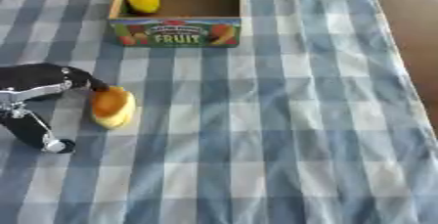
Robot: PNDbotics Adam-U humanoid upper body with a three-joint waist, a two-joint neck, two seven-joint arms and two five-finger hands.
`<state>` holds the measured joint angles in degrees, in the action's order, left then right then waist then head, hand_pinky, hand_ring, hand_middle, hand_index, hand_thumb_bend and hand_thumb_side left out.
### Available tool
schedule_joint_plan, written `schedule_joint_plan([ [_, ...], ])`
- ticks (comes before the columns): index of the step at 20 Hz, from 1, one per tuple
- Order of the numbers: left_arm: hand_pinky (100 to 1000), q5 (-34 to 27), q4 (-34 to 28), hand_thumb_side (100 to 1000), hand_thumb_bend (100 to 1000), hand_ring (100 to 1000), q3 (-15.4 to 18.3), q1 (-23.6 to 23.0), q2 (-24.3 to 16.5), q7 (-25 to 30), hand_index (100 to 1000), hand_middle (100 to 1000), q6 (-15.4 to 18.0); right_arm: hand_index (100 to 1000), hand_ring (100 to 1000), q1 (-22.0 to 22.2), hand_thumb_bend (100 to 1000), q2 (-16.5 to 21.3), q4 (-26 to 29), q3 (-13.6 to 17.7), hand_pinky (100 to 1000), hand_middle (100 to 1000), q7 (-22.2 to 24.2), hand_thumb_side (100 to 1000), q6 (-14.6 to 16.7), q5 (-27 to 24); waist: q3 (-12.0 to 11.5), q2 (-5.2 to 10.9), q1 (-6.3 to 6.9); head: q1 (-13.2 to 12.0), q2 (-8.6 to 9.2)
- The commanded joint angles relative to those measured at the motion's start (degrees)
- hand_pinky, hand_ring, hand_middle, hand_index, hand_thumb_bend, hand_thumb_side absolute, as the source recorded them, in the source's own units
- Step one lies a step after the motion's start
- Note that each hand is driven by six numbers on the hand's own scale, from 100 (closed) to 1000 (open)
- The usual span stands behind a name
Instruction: Pick up objects on the table and place them in the box.
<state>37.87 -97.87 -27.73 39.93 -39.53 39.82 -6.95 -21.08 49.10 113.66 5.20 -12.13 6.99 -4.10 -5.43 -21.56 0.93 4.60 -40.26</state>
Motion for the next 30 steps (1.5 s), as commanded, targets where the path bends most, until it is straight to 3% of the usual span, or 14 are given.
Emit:
schedule_joint_plan([
  [1,873,1.31,0.88,100,445,800,0.31,1.58,0.06,-1.96,846,704,-1.13,791,988,-0.25,100,1.05,0.93,0.28,841,672,0.55,442,-0.04,-0.65,0.13,1.02,-0.04,-0.18,0.32],
  [5,828,2.46,3.06,100,352,708,0.44,2.59,1.44,-5.73,753,579,-2.22,792,988,-0.17,100,0.93,0.93,0.18,841,670,0.91,451,-0.08,-1.07,0.31,0.99,-0.06,-0.24,0.36],
  [9,775,3.27,4.67,100,241,624,0.08,3.13,2.43,-10.65,696,513,-2.47,791,988,-0.11,100,0.84,0.93,0.15,842,667,1.18,464,0.03,-1.53,0.52,0.96,-0.09,-0.39,0.37],
  [13,730,3.25,6.01,100,194,565,-0.33,3.56,3.32,-15.54,640,463,-2.37,792,987,-0.10,100,0.70,0.93,0.22,841,666,1.35,489,0.13,-1.94,0.75,0.91,-0.18,-0.53,0.46],
  [14,729,2.96,6.38,100,191,565,-0.47,3.65,3.56,-16.52,641,465,-2.32,792,987,-0.10,100,0.66,0.93,0.25,841,665,1.36,493,0.13,-2.01,0.82,0.90,-0.22,-0.58,0.48],
  [16,742,2.24,6.94,100,318,596,-0.58,3.74,3.81,-17.72,686,508,-2.19,792,987,-0.04,100,0.67,0.93,0.32,841,665,1.35,499,0.10,-2.02,0.94,0.90,-0.28,-0.58,0.47],
  [17,745,1.91,6.88,100,335,600,-0.55,3.66,3.76,-17.67,697,515,-2.05,792,986,0.05,100,0.73,0.93,0.37,841,665,1.33,499,0.14,-1.98,0.99,0.90,-0.29,-0.53,0.45],
  [18,786,1.50,6.48,100,443,673,-0.61,3.51,3.60,-16.53,844,608,-1.72,791,986,0.20,100,0.81,0.93,0.45,841,665,1.27,501,0.19,-1.90,1.02,0.91,-0.27,-0.49,0.41],
  [19,820,1.21,5.61,100,452,733,-0.55,3.40,3.30,-14.52,893,669,-1.22,791,986,0.36,100,0.89,0.93,0.54,841,665,1.17,509,0.22,-1.81,1.01,0.93,-0.24,-0.46,0.36],
  [20,873,1.28,4.27,100,547,806,-0.43,3.39,2.86,-11.68,938,759,-0.49,791,986,0.54,100,0.94,0.93,0.62,841,665,1.06,502,0.19,-1.73,0.99,0.97,-0.20,-0.43,0.28],
  [22,926,2.23,0.37,100,602,853,0.59,3.58,1.86,-5.66,959,801,0.80,792,987,0.90,100,1.04,0.93,0.74,841,665,0.89,504,0.10,-1.60,0.85,1.08,-0.17,-0.28,0.17],
  [26,923,2.63,-5.21,100,561,865,1.75,4.14,0.94,0.42,958,804,1.38,792,987,1.02,100,1.08,0.93,0.71,841,665,0.81,499,0.16,-1.62,0.68,1.31,-0.20,-0.21,0.17],
  [30,916,1.65,-4.82,100,546,864,0.58,5.11,2.22,2.45,950,804,1.32,793,988,0.95,100,0.96,0.93,0.72,841,665,0.68,504,0.19,-1.79,0.87,1.33,-0.35,-0.37,0.08],
])
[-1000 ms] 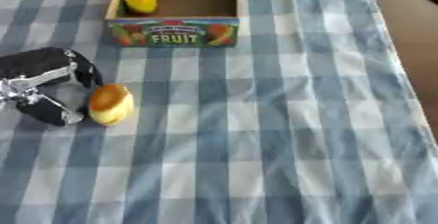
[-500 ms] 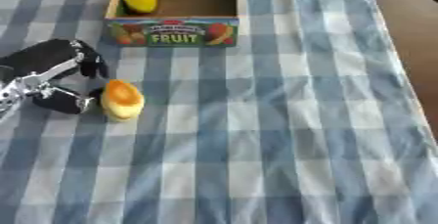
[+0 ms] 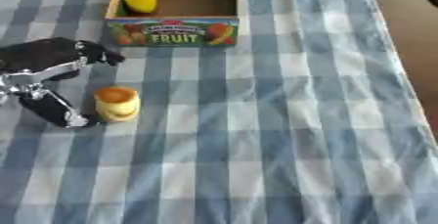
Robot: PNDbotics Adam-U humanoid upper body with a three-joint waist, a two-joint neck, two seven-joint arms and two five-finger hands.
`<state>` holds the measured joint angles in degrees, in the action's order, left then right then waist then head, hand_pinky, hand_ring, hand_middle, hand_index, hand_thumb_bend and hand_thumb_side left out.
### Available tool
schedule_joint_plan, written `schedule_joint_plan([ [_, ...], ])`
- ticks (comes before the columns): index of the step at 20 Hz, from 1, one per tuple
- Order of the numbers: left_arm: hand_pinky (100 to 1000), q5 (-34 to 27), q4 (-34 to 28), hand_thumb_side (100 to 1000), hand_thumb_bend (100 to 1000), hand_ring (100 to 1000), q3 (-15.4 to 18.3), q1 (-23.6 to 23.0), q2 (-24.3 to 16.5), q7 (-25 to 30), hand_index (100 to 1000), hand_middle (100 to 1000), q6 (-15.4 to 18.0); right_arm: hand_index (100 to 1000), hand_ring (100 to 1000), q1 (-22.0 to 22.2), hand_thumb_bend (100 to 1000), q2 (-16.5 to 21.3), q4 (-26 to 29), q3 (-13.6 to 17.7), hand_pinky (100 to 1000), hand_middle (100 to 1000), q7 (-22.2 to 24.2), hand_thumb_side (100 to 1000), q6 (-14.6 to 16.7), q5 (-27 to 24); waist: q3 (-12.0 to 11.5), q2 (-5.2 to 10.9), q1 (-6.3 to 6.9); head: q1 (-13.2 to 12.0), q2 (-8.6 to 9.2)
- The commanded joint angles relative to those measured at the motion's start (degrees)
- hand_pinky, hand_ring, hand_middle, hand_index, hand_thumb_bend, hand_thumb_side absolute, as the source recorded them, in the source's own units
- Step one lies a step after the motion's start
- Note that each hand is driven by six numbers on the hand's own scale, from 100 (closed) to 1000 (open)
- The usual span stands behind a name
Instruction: Pick up objects on the table and place them in the box.
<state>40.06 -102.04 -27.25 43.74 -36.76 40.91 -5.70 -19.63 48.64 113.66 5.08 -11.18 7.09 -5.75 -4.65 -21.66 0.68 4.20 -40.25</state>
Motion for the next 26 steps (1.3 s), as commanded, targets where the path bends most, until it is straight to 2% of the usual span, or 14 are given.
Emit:
schedule_joint_plan([
  [1,916,-0.67,-0.11,100,545,864,-0.30,1.60,-0.15,1.73,950,804,0.18,793,988,-0.52,100,1.39,0.93,0.84,841,665,-0.30,504,0.08,-0.18,0.15,1.42,-0.09,-0.03,0.07],
  [9,902,-0.47,4.97,100,519,853,-2.33,2.99,2.65,2.34,932,801,0.98,794,989,-0.68,100,1.30,0.93,0.79,842,665,-0.22,512,0.15,-0.41,0.43,1.43,0.01,-0.25,0.06],
  [13,869,-0.04,7.14,100,417,816,-2.63,3.41,3.77,0.28,875,761,0.12,794,989,-0.70,100,1.27,0.93,0.68,843,664,-0.01,523,0.08,-0.53,0.47,1.42,-0.02,-0.29,0.08],
  [18,816,0.71,9.18,100,250,730,-2.75,3.46,4.52,-3.12,767,647,-0.33,795,990,-0.71,100,1.24,0.93,0.64,843,663,0.15,530,0.15,-0.67,0.53,1.40,-0.07,-0.33,0.10],
  [21,780,-0.05,8.08,100,152,669,-2.51,3.28,4.35,-4.61,705,585,-0.28,795,990,-0.53,100,1.28,0.93,0.69,843,663,0.13,533,0.18,-0.66,0.50,1.42,-0.08,-0.22,0.02],
  [24,755,-0.77,5.21,100,100,619,-1.79,3.16,3.70,-5.54,651,527,-1.00,796,991,-0.34,100,1.34,0.93,0.73,844,663,0.06,534,0.10,-0.66,0.39,1.52,-0.09,-0.15,-0.04],
  [26,740,-0.68,3.09,100,123,586,-1.15,3.07,3.16,-6.19,610,497,-1.83,796,990,-0.23,100,1.35,0.93,0.80,844,663,-0.03,534,0.11,-0.69,0.27,1.62,-0.12,-0.08,-0.16],
])
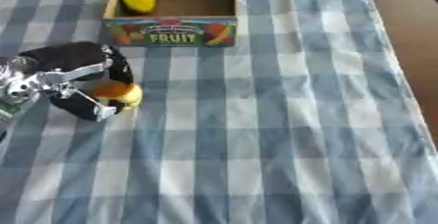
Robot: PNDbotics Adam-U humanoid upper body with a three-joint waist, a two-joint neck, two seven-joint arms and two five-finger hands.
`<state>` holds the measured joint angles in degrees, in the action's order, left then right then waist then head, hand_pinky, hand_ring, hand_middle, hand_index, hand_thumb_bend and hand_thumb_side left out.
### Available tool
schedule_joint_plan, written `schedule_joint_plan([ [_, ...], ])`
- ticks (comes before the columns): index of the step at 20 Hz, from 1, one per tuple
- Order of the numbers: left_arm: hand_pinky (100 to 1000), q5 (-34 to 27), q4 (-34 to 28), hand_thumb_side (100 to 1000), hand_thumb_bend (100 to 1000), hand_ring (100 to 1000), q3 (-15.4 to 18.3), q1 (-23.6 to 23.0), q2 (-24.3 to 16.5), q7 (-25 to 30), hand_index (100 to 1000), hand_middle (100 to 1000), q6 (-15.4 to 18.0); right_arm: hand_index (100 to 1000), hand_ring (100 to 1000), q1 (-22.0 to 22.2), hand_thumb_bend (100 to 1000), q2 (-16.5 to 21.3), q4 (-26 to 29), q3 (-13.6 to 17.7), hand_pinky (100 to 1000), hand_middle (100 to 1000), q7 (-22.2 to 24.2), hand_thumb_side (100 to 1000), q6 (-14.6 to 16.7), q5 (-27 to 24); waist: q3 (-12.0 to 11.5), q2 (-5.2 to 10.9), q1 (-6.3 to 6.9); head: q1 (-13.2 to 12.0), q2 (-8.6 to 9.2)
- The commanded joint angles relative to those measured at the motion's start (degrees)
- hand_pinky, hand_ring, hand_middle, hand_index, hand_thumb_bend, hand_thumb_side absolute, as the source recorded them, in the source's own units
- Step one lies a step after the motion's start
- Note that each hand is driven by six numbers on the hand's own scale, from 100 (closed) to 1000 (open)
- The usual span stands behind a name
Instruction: Pick up objects on the table and place them in the box.
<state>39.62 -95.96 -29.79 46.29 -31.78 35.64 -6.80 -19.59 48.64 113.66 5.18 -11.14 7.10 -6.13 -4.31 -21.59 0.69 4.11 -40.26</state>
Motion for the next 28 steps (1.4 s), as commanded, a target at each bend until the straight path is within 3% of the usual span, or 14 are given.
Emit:
schedule_joint_plan([
  [1,728,0.09,-3.95,100,145,569,1.63,0.49,-2.11,-1.24,580,472,-1.04,796,990,-0.22,100,1.34,0.93,0.74,844,663,-0.15,533,0.14,-0.37,-0.11,1.62,-0.16,0.06,-0.20],
  [9,726,4.67,-13.32,100,231,556,5.83,2.89,-3.35,-3.32,541,449,-1.27,796,985,-0.25,100,1.68,0.93,1.20,844,664,-0.91,491,0.63,-0.58,-0.56,2.09,-0.34,0.20,-0.51],
  [14,719,6.04,-14.82,100,186,556,11.06,7.89,-2.67,-5.55,539,448,-1.76,796,982,-1.55,100,2.09,0.93,1.16,844,666,-1.13,461,1.33,-1.14,-0.14,2.24,-0.15,-0.42,-0.51],
  [19,721,5.25,-5.76,100,192,564,12.79,13.40,-2.90,-10.68,539,449,0.02,796,981,-4.37,100,2.43,0.93,0.07,844,667,0.01,450,1.84,-2.19,2.23,1.84,1.09,-2.51,0.02],
  [28,715,8.63,12.27,100,154,566,14.94,18.94,0.67,-23.35,546,457,5.22,796,978,-9.88,100,1.76,0.93,-1.53,844,668,2.13,461,2.05,-3.67,9.05,-0.46,3.51,-7.81,3.49],
])
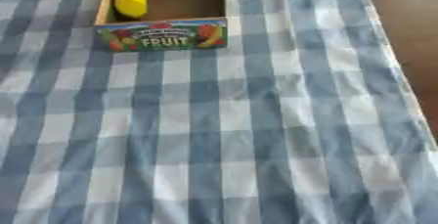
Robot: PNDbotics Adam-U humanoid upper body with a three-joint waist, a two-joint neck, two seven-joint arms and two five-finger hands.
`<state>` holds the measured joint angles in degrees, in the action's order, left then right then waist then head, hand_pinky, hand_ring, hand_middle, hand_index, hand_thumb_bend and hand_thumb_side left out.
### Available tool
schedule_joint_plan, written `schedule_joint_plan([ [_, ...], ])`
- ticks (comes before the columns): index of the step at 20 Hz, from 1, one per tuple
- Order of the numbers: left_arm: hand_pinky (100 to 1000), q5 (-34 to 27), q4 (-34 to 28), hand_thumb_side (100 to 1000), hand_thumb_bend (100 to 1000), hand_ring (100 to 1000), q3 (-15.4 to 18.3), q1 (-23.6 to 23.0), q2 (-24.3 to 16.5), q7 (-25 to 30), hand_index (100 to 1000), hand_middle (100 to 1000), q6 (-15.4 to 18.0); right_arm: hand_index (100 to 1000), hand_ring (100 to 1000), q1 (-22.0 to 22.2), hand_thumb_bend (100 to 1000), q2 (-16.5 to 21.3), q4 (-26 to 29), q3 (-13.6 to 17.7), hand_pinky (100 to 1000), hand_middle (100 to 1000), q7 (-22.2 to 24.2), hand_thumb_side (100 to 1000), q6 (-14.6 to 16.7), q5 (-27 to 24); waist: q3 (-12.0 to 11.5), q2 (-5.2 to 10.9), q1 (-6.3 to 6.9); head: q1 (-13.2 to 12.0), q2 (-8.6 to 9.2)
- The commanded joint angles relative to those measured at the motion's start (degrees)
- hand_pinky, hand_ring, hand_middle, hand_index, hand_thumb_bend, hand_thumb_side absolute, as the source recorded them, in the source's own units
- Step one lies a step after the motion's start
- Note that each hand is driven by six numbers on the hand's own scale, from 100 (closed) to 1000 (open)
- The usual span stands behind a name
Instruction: Pick up objects on the table and place them in the box.
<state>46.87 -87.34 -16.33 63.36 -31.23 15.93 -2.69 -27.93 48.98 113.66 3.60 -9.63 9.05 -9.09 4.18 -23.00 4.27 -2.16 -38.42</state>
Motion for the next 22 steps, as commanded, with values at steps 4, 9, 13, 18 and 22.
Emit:
schedule_joint_plan([
  [4,736,6.20,12.40,100,158,575,3.16,3.93,1.97,-10.64,560,470,3.76,796,976,-5.02,100,0.44,0.93,-0.98,844,668,1.90,459,0.37,-1.62,4.77,-0.54,0.90,-5.08,3.52],
  [9,762,14.41,23.93,100,221,611,5.23,6.27,4.57,-17.01,618,516,7.14,795,976,-8.56,100,-0.92,0.93,-2.30,843,667,3.62,471,0.36,-2.53,9.06,-2.07,1.63,-8.80,5.13],
  [13,901,17.21,28.01,100,502,840,5.55,6.71,5.46,-16.67,884,792,8.15,795,977,-8.90,100,-1.18,0.93,-2.62,843,666,4.22,481,0.07,-2.60,9.79,-2.34,1.73,-9.27,5.17],
  [18,993,20.62,25.82,183,744,968,5.38,6.41,4.71,-15.26,1000,922,8.86,795,977,-7.79,100,-0.78,0.93,-2.37,843,666,4.00,483,-0.11,-2.25,9.29,-1.77,1.78,-7.97,4.48],
  [22,914,16.74,20.26,103,501,885,6.04,4.64,3.31,-20.64,884,830,5.00,795,976,-5.76,100,-0.11,0.93,-1.90,843,666,3.49,479,-0.39,-1.95,7.55,-0.31,1.77,-6.51,2.76],
])
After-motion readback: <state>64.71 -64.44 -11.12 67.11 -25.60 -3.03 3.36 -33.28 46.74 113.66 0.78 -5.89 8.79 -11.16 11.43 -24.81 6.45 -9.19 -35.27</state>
